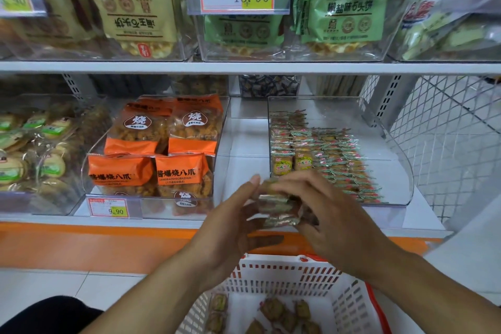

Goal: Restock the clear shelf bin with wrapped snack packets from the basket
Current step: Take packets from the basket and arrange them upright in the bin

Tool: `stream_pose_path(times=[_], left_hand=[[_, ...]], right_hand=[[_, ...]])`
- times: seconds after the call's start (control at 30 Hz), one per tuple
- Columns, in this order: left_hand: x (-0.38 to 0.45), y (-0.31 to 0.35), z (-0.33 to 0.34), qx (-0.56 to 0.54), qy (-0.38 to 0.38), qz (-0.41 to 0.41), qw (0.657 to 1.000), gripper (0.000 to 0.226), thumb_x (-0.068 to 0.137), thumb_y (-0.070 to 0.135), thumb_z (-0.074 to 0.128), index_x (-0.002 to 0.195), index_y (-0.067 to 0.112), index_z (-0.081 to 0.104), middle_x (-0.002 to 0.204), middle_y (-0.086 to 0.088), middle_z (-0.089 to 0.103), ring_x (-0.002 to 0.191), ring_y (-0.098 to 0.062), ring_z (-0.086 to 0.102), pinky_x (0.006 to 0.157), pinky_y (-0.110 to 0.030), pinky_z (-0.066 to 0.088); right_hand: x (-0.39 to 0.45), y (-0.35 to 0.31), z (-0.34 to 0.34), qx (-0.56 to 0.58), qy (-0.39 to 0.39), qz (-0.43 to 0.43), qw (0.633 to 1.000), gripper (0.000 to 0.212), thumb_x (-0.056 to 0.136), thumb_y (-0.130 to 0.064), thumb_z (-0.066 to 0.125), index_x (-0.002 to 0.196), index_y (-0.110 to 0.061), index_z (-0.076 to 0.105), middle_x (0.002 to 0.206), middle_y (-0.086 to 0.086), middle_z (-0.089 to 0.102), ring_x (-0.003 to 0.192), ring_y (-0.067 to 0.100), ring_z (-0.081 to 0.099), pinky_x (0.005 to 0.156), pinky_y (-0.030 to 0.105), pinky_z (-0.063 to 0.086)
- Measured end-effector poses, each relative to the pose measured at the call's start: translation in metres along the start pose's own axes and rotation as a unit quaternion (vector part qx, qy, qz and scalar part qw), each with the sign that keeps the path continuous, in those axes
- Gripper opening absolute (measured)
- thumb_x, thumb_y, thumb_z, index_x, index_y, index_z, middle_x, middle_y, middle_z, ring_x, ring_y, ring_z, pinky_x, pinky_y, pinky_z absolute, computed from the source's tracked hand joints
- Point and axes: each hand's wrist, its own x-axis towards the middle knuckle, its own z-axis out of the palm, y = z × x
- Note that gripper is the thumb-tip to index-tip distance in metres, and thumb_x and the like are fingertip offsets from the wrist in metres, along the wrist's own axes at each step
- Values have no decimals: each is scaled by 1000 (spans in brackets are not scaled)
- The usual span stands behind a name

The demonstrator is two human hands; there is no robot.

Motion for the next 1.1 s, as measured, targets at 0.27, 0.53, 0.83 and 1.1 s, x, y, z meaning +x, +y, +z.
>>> stream_pose_path(times=[0.27,0.53,0.83,1.1], left_hand=[[5,3,-5,-101,26,10,995,36,90,21,62,121,6,70,106,-21,73,91,-31,74,72,-36,62],[3,2,-9,-35,90,107,990,28,97,8,61,124,17,61,100,-19,71,88,-28,75,68,-30,59],[2,2,-6,14,47,114,992,61,69,19,80,126,17,56,110,-13,76,91,-32,75,75,-36,61],[3,-1,-8,-39,28,140,989,36,81,19,76,115,12,68,110,-17,75,92,-29,74,76,-33,60]], right_hand=[[3,5,-1,-75,22,-85,993,41,84,-6,70,123,-17,71,126,-2,65,112,18,64,89,34,57],[-2,11,-2,179,-13,130,975,40,86,-20,78,112,-50,70,111,-20,66,107,4,63,85,17,49],[2,14,-7,289,-20,224,931,55,81,-22,83,122,-53,63,103,-16,68,97,9,69,83,30,59],[1,8,6,600,6,358,716,37,70,-10,77,107,-13,78,108,14,75,92,28,74,73,28,59]])
